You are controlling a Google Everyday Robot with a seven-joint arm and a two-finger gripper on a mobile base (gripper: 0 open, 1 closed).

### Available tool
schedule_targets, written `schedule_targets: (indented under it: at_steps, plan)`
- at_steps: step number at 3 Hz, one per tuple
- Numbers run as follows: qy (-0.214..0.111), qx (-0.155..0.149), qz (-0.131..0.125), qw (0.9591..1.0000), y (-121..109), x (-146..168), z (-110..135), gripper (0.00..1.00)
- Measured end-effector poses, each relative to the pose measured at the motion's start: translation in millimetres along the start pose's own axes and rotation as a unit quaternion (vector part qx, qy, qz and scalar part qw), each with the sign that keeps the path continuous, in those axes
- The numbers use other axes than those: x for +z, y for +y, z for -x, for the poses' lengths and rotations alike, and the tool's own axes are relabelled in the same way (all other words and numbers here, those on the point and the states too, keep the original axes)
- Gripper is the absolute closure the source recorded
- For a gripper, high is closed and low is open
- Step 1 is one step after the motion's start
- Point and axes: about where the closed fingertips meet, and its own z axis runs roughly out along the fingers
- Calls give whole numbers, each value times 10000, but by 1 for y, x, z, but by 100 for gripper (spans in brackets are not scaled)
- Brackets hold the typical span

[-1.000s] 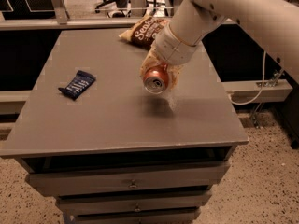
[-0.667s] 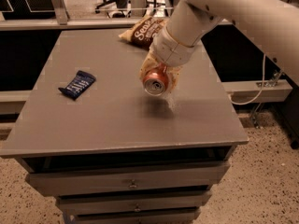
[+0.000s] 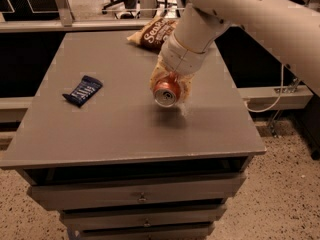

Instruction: Knock coke can over

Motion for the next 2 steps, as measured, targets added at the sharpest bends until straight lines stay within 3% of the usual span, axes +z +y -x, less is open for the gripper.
schedule_targets:
  at_steps: [1, 2]
  plan:
    - [37, 9, 102, 9999, 4, 4, 1, 41]
    - [75, 12, 161, 9998, 6, 7, 4, 10]
